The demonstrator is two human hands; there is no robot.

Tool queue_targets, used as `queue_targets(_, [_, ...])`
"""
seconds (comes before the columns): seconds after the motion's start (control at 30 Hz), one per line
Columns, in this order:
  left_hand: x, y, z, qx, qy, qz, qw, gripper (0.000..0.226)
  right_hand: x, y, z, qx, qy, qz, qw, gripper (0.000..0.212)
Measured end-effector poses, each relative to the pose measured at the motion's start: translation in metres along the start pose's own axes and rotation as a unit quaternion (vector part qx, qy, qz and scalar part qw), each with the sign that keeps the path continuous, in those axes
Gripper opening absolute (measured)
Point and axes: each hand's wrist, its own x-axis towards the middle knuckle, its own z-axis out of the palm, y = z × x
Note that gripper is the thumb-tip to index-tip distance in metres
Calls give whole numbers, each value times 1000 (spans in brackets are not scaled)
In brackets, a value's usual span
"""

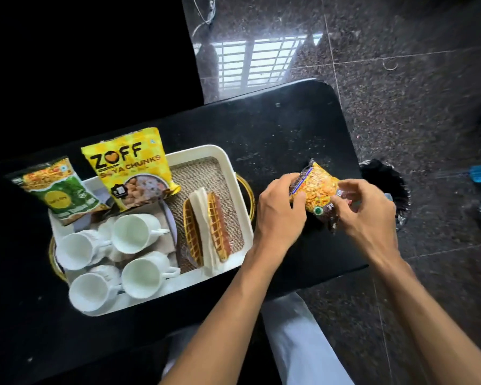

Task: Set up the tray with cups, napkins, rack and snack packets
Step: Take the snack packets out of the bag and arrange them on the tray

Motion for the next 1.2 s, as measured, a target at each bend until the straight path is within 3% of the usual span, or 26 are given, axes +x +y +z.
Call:
queue_targets(0.13, [9, -6, 28, 47, -19, -30, 998, 38, 17, 35, -9, -55, -23, 33, 998, 50])
queue_targets(0.27, [10, -9, 41, 83, -9, -40, 996, 37, 30, 50, -4, 7, -100, 81, 992, 68])
queue_targets(0.53, [18, -14, 39, 69, -5, -65, 996, 34, 40, 42, 3, 124, -115, 76, 983, 64])
queue_targets(0.67, [16, -14, 27, 84, 5, -49, 995, 53, 46, 13, -5, 131, -113, -9, 985, 76])
queue_targets(0.77, [16, -7, 3, 123, 52, 40, 990, 64, 47, -16, -16, 71, -113, -127, 983, 86])
queue_targets(0.83, [19, 0, -22, 134, 35, 91, 986, 68, 46, -38, -22, 45, -128, -207, 969, 87])
queue_targets(0.93, [20, 6, -65, 128, -5, 140, 982, 57, 43, -72, -29, 29, -148, -292, 944, 88])
queue_targets(1.07, [14, 5, -116, 112, 21, 155, 981, 37, 35, -112, -21, 55, -141, -348, 925, 86])
queue_targets(1.2, [4, -8, -152, 70, 119, 157, 978, 30, 20, -142, 3, 94, 8, -365, 926, 83])
